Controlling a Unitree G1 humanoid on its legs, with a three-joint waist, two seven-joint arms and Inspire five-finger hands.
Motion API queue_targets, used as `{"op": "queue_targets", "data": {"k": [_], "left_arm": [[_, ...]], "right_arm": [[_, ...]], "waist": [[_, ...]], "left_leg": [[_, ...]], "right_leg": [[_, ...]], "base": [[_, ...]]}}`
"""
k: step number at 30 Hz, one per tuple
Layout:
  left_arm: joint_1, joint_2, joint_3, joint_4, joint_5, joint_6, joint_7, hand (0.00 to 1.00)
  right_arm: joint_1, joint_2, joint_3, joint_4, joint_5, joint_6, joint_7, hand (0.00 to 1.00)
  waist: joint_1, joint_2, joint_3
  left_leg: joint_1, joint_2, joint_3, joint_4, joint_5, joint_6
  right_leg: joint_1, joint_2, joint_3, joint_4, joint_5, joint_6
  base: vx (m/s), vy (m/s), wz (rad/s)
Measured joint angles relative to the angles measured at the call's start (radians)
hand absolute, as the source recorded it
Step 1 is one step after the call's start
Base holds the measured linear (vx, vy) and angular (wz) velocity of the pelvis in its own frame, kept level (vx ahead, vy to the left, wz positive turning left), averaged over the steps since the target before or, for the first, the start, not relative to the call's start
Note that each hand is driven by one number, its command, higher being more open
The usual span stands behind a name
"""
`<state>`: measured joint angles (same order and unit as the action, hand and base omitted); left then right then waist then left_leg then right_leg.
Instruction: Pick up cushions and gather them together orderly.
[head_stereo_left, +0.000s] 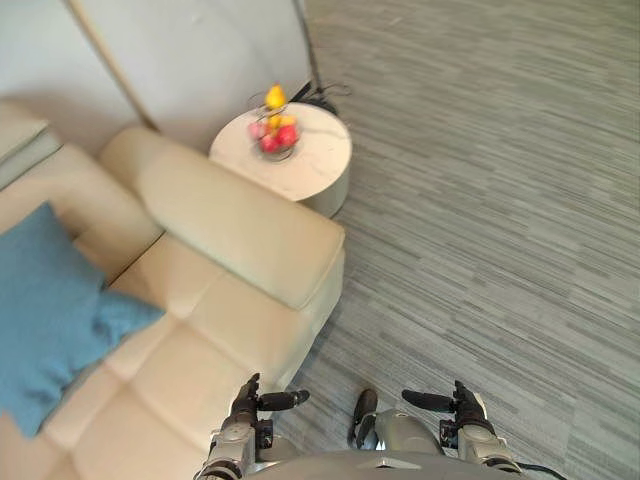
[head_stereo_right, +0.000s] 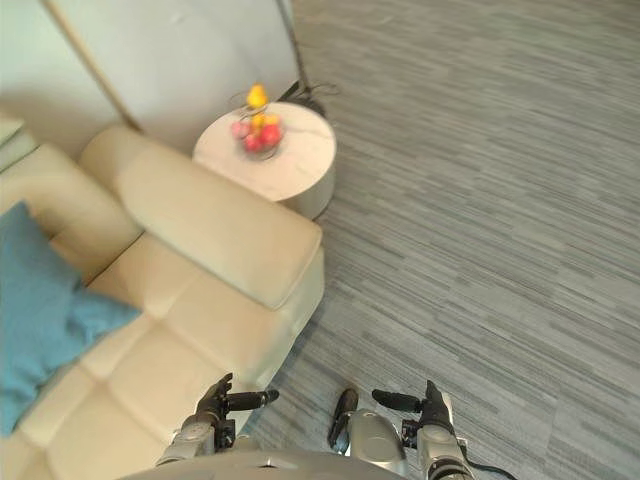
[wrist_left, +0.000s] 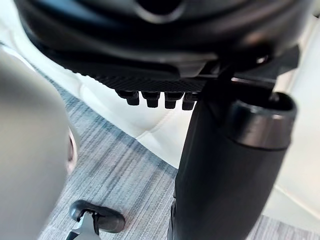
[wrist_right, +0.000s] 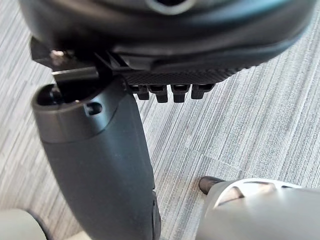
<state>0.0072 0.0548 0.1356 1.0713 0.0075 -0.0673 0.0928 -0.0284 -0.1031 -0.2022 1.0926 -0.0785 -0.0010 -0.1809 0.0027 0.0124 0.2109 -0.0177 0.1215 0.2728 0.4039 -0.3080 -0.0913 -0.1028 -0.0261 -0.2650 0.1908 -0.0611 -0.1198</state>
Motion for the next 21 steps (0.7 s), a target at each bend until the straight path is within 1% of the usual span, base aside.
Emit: {"op": "queue_targets", "data": {"k": [1,2,3,4,5,6,7,9,12,14,15,16,17,18,19,20,21], "left_arm": [[0.001,-0.002,0.009,-0.005,-0.011,-0.001,0.003,1.0],[0.001,-0.009,0.031,-0.009,-0.031,-0.006,0.009,1.0],[0.001,-0.018,0.047,-0.011,-0.043,-0.009,0.01,1.0],[0.009,-0.035,0.064,-0.013,-0.044,-0.01,0.015,1.0],[0.011,-0.041,0.071,-0.013,-0.045,-0.01,0.015,1.0],[0.013,-0.041,0.078,-0.012,-0.045,-0.01,0.015,1.0],[0.01,-0.041,0.081,-0.011,-0.045,-0.009,0.016,1.0],[0.012,-0.039,0.082,-0.01,-0.043,-0.007,0.011,1.0],[0.006,-0.04,0.084,-0.008,-0.042,-0.001,0.011,1.0],[0.005,-0.046,0.085,0.0,-0.041,0.021,0.011,1.0],[0.003,-0.047,0.089,0.005,-0.041,0.032,0.015,1.0],[0.004,-0.051,0.128,0.008,-0.049,0.049,0.019,1.0],[0.004,-0.05,0.135,0.011,-0.059,0.058,0.024,1.0],[0.008,-0.049,0.149,0.021,-0.082,0.073,0.031,1.0],[0.011,-0.046,0.149,0.024,-0.092,0.083,0.036,1.0],[0.011,-0.036,0.147,0.023,-0.12,0.093,0.042,1.0],[0.01,-0.031,0.147,0.023,-0.13,0.097,0.045,1.0]], "right_arm": [[0.0,0.001,0.0,-0.001,0.0,0.0,-0.001,1.0],[0.003,-0.002,-0.001,-0.006,0.0,0.0,-0.006,1.0],[0.007,-0.001,-0.002,-0.009,0.001,0.0,-0.007,1.0],[0.019,-0.004,-0.003,-0.026,0.001,0.004,-0.006,1.0],[0.024,-0.005,-0.003,-0.036,0.001,0.003,-0.007,1.0],[0.037,0.009,-0.004,-0.066,0.002,0.004,-0.008,1.0],[0.044,0.016,-0.005,-0.082,0.002,0.003,-0.01,1.0],[0.052,0.035,-0.002,-0.092,0.001,0.003,-0.015,1.0],[0.06,0.066,0.002,-0.099,0.001,0.001,-0.016,1.0],[0.055,0.066,0.021,-0.102,0.001,0.0,-0.011,1.0],[0.053,0.065,0.028,-0.102,0.001,0.0,-0.011,1.0],[0.049,0.067,0.03,-0.106,0.001,-0.002,-0.011,1.0],[0.045,0.067,0.032,-0.106,0.001,-0.003,-0.011,1.0],[0.041,0.067,0.041,-0.105,0.001,-0.003,-0.011,1.0],[0.032,0.065,0.044,-0.106,0.001,-0.003,-0.011,1.0],[0.033,0.066,0.043,-0.094,0.001,-0.003,-0.015,1.0],[0.035,0.066,0.044,-0.081,0.0,-0.003,-0.016,1.0]], "waist": [[0.004,0.004,0.001],[0.014,0.017,0.006],[0.023,0.022,0.008],[0.036,0.04,-0.003],[0.039,0.049,-0.008],[0.041,0.041,-0.012],[0.04,0.035,-0.01],[0.039,0.018,-0.021],[0.036,0.012,-0.045],[0.036,0.02,-0.052],[0.035,0.022,-0.053],[0.035,0.024,-0.055],[0.036,0.025,-0.055],[0.037,0.027,-0.058],[0.036,0.026,-0.056],[0.033,0.004,-0.056],[0.034,-0.005,-0.055]], "left_leg": [[-0.024,-0.012,-0.04,-0.022,0.001,0.002],[-0.06,-0.027,-0.112,-0.066,0.01,0.011],[-0.069,-0.027,-0.144,-0.079,0.035,0.009],[-0.054,-0.04,-0.182,-0.085,0.059,0.001],[-0.053,-0.051,-0.195,-0.086,0.061,0.006],[-0.037,-0.064,-0.189,-0.087,0.061,0.009],[-0.022,-0.062,-0.169,-0.09,0.064,0.019],[0.025,-0.059,-0.101,-0.14,0.087,0.05],[0.044,-0.063,-0.057,-0.156,0.092,0.048],[0.058,-0.07,-0.014,-0.163,0.111,0.044],[0.068,-0.072,0.002,-0.164,0.117,0.045],[0.073,-0.069,0.039,-0.147,0.12,0.048],[0.073,-0.065,0.055,-0.137,0.121,0.049],[0.077,-0.062,0.083,-0.129,0.125,0.054],[0.092,-0.069,0.104,-0.144,0.129,0.055],[0.118,-0.101,0.132,-0.171,0.128,0.055],[0.125,-0.121,0.136,-0.177,0.127,0.053]], "right_leg": [[0.0,0.004,0.033,0.0,0.0,0.0],[0.0,0.017,0.094,0.0,0.001,0.001],[-0.004,0.023,0.123,0.006,0.003,0.005],[-0.016,0.042,0.173,0.022,0.011,0.022],[-0.013,0.046,0.189,0.025,0.017,0.031],[-0.023,0.042,0.205,0.036,0.037,0.062],[-0.023,0.047,0.228,0.04,0.034,0.068],[-0.032,0.056,0.278,0.063,0.016,0.082],[-0.058,0.066,0.313,0.07,0.011,0.087],[-0.063,0.067,0.346,0.072,0.012,0.09],[-0.07,0.066,0.336,0.079,0.014,0.093],[-0.091,0.062,0.254,0.103,0.016,0.094],[-0.097,0.053,0.204,0.112,0.017,0.095],[-0.103,0.024,0.063,0.117,0.017,0.094],[-0.104,-0.051,-0.182,0.172,-0.053,0.031],[-0.1,-0.147,-0.395,0.251,-0.113,-0.001],[-0.098,-0.154,-0.435,0.26,-0.127,-0.013]], "base": [[-0.01,0.072,-1.8],[-0.03,0.093,-1.53],[-0.01,0.153,-2.04],[0.02,0.176,-1.56],[0.1,0.22,-1.74],[0.11,0.187,-1.14],[0.15,0.175,-1.19],[0.2,0.104,-0.73],[0.25,0.046,-0.67],[0.15,0.023,-0.65],[0.1,0.005,-0.79],[0.05,-0.021,-0.71],[0.01,-0.05,-0.78],[0.0,-0.078,-0.53],[0.03,-0.11,-0.39],[0.04,-0.102,-0.14],[0.07,-0.091,-0.16]]}}
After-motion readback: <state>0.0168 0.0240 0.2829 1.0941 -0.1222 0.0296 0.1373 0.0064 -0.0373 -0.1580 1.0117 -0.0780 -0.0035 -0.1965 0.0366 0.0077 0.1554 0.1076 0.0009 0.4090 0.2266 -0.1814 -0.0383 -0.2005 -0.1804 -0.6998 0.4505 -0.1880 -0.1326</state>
